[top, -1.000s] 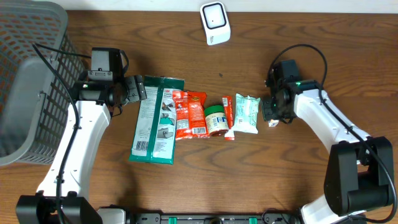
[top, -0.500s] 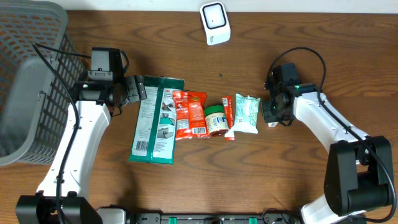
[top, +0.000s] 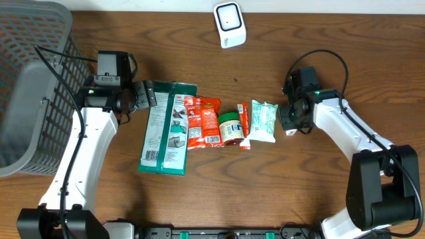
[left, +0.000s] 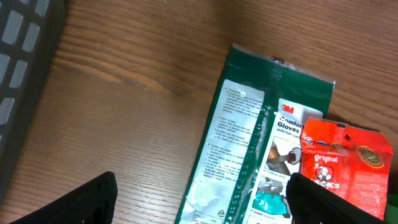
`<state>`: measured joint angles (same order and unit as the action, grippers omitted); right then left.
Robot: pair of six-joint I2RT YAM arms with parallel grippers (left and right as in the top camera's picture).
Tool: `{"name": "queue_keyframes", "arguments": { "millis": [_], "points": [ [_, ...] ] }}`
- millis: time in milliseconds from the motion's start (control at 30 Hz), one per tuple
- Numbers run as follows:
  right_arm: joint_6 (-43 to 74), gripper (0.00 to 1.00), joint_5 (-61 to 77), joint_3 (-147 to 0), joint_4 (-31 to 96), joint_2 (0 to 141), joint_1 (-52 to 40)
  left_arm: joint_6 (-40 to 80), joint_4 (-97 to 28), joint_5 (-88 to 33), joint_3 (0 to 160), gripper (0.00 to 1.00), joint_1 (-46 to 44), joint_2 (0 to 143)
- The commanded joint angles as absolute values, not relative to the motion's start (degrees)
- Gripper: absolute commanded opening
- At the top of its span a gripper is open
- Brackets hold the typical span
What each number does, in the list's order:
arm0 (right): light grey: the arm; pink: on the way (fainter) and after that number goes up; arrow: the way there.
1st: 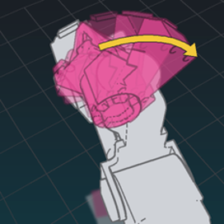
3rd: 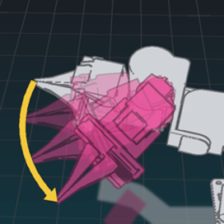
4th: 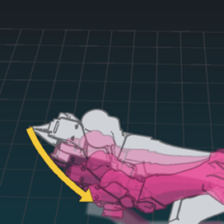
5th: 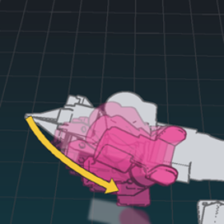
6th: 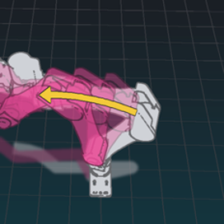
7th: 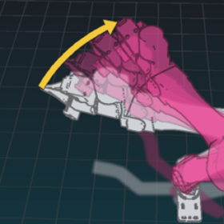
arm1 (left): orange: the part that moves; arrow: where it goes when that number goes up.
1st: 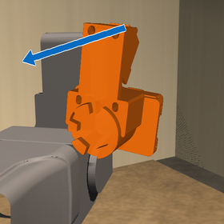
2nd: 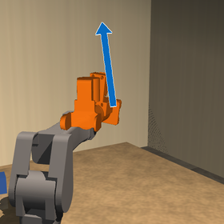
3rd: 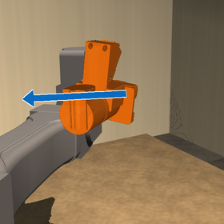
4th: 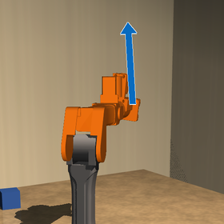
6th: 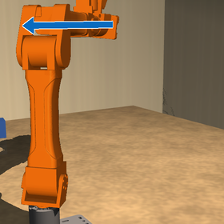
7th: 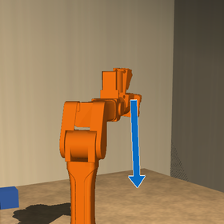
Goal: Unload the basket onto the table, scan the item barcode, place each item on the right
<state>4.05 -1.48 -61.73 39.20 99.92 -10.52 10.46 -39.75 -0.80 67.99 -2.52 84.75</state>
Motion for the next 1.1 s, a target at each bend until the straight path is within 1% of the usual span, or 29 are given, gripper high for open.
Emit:
{"name": "queue_keyframes", "arguments": {
  "millis": [0, 100, 233, 400, 567, 667, 767, 933, 1067],
  "points": [
    [4.2, 0.27, -1.9, -61.4, 38.6, 100.4, -10.9, 10.1, -39.9, -0.7, 68.7, 0.87, -2.4, 84.6],
    [4.2, 0.13, -3.2, -61.6, 38.7, 100.3, -10.9, 10.1, -39.9, -0.7, 68.7, 0.87, -2.4, 84.6],
    [4.2, 0.01, -4.0, -65.3, 43.0, 98.5, -11.0, 10.1, -39.9, -0.7, 68.7, 0.87, -2.4, 84.6],
    [8.4, 0.01, -3.1, -75.8, 53.4, 94.3, -11.0, 10.1, -39.9, -0.7, 68.7, 0.87, -2.4, 84.6],
    [8.9, 0.01, -1.3, -93.0, 68.4, 94.0, -11.0, 10.1, -39.9, -0.7, 68.7, 0.87, -2.4, 84.6],
    [10.3, 0.01, -0.4, -103.2, 75.2, 95.5, -11.0, 10.1, -39.9, -0.7, 68.7, 0.87, -2.4, 84.6],
    [10.2, 0.01, 1.5, -115.9, 82.1, 99.2, -11.0, 10.1, -39.9, -0.7, 68.7, 0.88, -2.4, 84.6],
    [10.2, 0.01, 4.4, -139.7, 92.7, 110.4, -11.7, 10.1, -39.9, -0.7, 68.7, 0.87, -2.4, 84.6],
    [10.2, 0.01, 5.0, -154.5, 96.0, 120.9, -13.6, 10.1, -39.9, -0.7, 68.7, 0.88, -2.4, 84.6]
  ]
}}
